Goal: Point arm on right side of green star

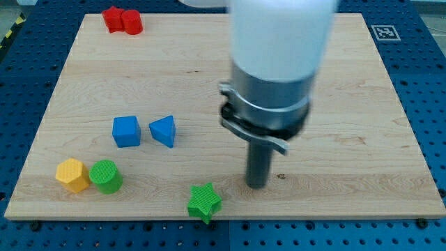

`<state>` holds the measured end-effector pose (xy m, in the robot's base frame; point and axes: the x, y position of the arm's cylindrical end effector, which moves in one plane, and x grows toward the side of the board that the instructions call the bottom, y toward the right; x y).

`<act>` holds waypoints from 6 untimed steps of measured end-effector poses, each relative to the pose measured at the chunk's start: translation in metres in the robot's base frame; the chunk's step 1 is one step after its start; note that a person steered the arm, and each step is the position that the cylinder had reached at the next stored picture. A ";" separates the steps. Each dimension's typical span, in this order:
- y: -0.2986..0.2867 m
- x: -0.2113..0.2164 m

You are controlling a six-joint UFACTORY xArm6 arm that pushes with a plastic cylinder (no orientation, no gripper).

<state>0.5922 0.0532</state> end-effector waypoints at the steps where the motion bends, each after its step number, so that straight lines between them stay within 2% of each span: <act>1: 0.006 0.026; 4: -0.004 0.026; 5: -0.021 0.027; 6: -0.062 0.026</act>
<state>0.6186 -0.0092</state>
